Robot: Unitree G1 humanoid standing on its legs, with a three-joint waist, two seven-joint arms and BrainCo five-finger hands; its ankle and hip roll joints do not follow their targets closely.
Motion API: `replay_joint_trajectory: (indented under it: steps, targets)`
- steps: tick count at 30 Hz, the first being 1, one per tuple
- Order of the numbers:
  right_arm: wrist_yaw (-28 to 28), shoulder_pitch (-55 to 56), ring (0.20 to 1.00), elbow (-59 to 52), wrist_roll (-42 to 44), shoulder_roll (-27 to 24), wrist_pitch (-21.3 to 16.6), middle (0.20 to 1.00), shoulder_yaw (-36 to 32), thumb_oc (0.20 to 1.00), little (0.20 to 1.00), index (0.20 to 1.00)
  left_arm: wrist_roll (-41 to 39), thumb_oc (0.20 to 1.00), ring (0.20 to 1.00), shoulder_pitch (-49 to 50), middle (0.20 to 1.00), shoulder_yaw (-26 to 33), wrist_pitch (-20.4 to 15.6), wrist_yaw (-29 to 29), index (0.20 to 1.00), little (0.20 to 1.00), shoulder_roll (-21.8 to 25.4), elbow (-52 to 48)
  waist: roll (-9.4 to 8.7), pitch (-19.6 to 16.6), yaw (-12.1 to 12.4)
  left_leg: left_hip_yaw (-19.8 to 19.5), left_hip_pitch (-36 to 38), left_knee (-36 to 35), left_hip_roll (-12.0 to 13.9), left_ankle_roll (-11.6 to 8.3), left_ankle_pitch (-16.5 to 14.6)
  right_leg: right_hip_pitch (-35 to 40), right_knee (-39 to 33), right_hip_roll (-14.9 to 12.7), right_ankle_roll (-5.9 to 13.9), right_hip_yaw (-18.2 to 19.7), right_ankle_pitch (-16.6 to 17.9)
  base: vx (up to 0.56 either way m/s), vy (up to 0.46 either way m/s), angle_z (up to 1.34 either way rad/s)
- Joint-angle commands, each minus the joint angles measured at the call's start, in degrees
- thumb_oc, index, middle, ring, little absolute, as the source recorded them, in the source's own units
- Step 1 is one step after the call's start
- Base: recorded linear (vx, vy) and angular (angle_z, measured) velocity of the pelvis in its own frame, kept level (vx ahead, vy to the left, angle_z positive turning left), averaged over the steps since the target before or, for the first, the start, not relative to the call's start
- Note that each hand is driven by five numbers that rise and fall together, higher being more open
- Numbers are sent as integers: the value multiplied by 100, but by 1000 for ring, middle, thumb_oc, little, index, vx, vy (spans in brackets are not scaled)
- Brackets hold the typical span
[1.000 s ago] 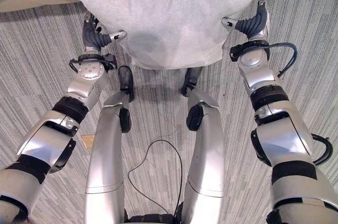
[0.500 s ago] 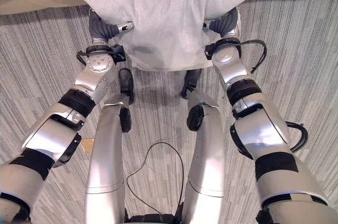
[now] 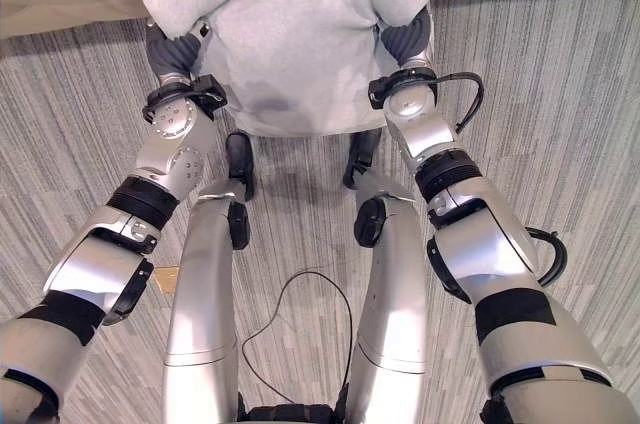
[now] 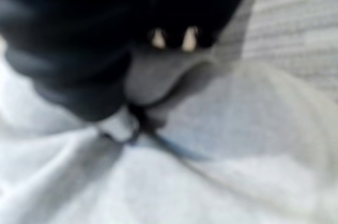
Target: Pick up all the scattered cushions and arrange them neatly on the sofa.
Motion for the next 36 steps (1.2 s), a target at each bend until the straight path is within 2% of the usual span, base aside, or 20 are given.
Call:
replay_joint_trajectory:
  steps: [1,4,7,9,12,13,15,16,17,18,22,32,33,34,36]
  targets:
    - [220,-406,200,-1172,-160,550,-682,200,247,200,200,200,217,200,200,-61,200,333,-786,-68,200,200,-78,-969,266,-240,-47,-751,133,-587,-156,-182,472,159,116,-65,972,159,-421,0,0,0]
    - [223,-275,200,-1491,-217,412,-725,200,122,200,200,200,281,200,200,152,200,397,-821,-130,200,200,-136,-1338,230,-452,-68,-656,196,-934,-140,-195,541,159,-64,-50,988,156,-397,0,0,0]
    - [245,23,200,-1922,-390,226,-776,200,-9,200,200,200,534,200,200,470,200,419,-812,-184,200,200,-292,-1816,148,-893,-115,-474,327,-1624,-111,-203,701,168,-367,-35,973,185,-314,-18,-5,7]
    - [235,152,200,-2044,-371,221,-812,200,-114,200,200,200,631,200,200,555,200,409,-796,-192,200,200,-365,-1974,143,-967,-121,-468,463,-1839,-102,-206,752,316,-501,-35,972,170,-315,-45,-5,15]
    - [264,643,200,-2409,-309,319,-925,200,-387,200,200,200,870,200,200,843,200,413,-731,-225,200,200,-584,-2237,162,-982,-112,-455,1047,-2285,-98,-206,858,985,-930,7,965,40,-274,-80,16,5]
    - [307,1039,200,-2654,-227,460,-1030,200,-551,200,200,200,977,200,200,1065,200,479,-716,-245,200,200,-788,-2488,173,-985,-105,-476,1434,-2583,-96,-222,920,1442,-1208,23,966,-35,-243,-73,25,5]
    - [324,1220,200,-2803,-188,526,-1077,200,-618,200,200,200,1010,200,200,1204,200,459,-700,-273,200,200,-891,-2530,170,-990,-99,-500,1668,-2693,-94,-221,946,1716,-1360,39,953,-74,-216,-80,21,9]
    - [356,1346,200,-2888,-187,565,-1093,200,-659,200,200,200,1014,200,200,1331,200,449,-698,-305,200,200,-923,-2533,183,-978,-61,-534,1814,-2876,-86,-225,1172,1878,-1568,62,914,-117,-8,-35,19,7]
    - [393,1552,200,-2983,-130,663,-1141,200,-692,200,200,200,1041,200,200,1480,200,451,-692,-336,200,200,-956,-2592,196,-1005,-45,-552,2118,-2968,-77,-229,1012,2189,-1631,56,950,-152,-181,-96,30,2]
    - [400,1689,200,-3105,-147,720,-1169,200,-718,200,200,200,1043,200,200,1597,200,444,-697,-385,200,200,-953,-2646,198,-1012,-19,-569,2203,-3075,-82,-238,1227,2334,-1799,58,917,-173,31,-33,38,-1]
    - [565,2269,200,-3470,-267,900,-1173,200,-607,200,200,200,963,200,200,2149,200,326,-664,-615,200,200,-997,-2777,237,-1114,81,-613,3156,-3517,-121,-224,1313,3395,-2384,15,894,-308,118,-11,48,3]
    - [903,3847,200,-3787,-299,1214,-1074,200,-482,200,200,200,796,200,200,3523,200,328,-588,-1034,200,200,-1202,-2836,171,-1404,224,-461,6006,-4526,-95,-124,1259,6587,-4024,-76,933,-761,391,78,75,7]
    - [903,3847,200,-3787,-299,1214,-1074,200,-482,200,200,200,796,200,200,3523,200,328,-588,-1034,200,200,-1203,-2836,171,-1403,223,-463,6008,-4529,-95,-124,1261,6590,-4028,-76,933,-763,394,107,125,9]
    - [965,3977,200,-3710,-338,1253,-1031,200,-465,200,200,200,872,200,200,3660,200,302,-523,-1116,200,200,-1194,-2719,163,-1539,250,-407,6474,-4636,-98,-106,1173,7122,-4282,-87,961,-807,422,86,81,8]
    - [987,4063,200,-3768,-342,1287,-1011,200,-470,200,200,200,907,200,200,3764,200,304,-482,-1136,200,200,-1182,-2737,148,-1610,250,-379,6705,-4716,-110,-92,1143,7361,-4431,-101,997,-855,486,113,135,3]
